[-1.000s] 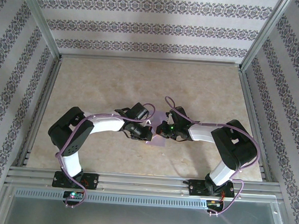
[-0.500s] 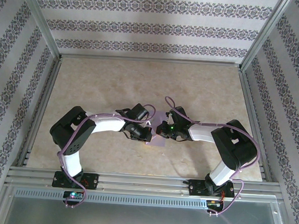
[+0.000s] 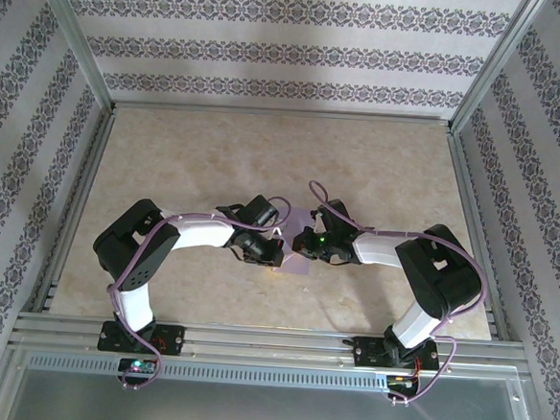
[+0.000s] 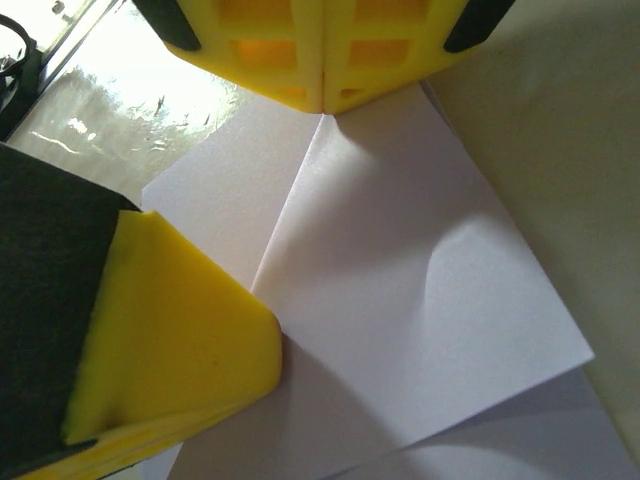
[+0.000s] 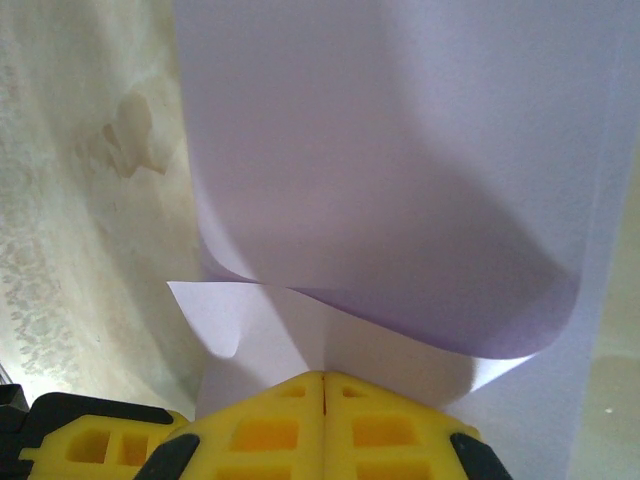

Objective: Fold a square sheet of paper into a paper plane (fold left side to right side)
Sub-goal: Fold the triangle a second time at the center of the table.

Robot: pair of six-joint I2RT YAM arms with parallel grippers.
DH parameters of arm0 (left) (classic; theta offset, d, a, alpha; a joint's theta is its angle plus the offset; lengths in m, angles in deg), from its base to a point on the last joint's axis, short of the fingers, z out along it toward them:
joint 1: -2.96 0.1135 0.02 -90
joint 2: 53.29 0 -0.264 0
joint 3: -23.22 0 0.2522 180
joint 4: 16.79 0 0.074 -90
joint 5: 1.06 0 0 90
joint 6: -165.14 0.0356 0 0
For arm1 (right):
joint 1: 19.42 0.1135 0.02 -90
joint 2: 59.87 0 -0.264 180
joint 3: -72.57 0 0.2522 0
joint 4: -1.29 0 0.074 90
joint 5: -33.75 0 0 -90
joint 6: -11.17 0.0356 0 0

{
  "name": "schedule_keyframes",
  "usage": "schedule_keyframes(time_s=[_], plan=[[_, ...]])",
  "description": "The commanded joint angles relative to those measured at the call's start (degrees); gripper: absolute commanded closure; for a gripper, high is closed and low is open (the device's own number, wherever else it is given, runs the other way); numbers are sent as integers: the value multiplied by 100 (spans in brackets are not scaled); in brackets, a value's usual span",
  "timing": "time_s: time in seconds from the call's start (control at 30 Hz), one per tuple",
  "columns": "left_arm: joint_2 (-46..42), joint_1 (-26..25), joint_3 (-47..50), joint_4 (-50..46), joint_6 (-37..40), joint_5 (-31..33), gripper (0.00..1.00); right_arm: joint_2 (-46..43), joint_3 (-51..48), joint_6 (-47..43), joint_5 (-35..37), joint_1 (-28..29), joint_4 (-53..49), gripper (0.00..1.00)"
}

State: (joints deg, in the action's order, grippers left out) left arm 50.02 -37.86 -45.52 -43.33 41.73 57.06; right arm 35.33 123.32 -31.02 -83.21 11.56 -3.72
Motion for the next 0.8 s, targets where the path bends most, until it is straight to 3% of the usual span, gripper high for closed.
schedule_keyframes(time_s=[0.0,0.43,0.77], plan=[[31,-45,107,-254,124,156,100,148,-69,-128,121,3,-269,100],[53,-40,277,-102,36,135,100,68,151,-195,-30,-5,-294,100],[47,-40,322,-122,54,219,100,-696,94,-171,-91,11,-406,100]])
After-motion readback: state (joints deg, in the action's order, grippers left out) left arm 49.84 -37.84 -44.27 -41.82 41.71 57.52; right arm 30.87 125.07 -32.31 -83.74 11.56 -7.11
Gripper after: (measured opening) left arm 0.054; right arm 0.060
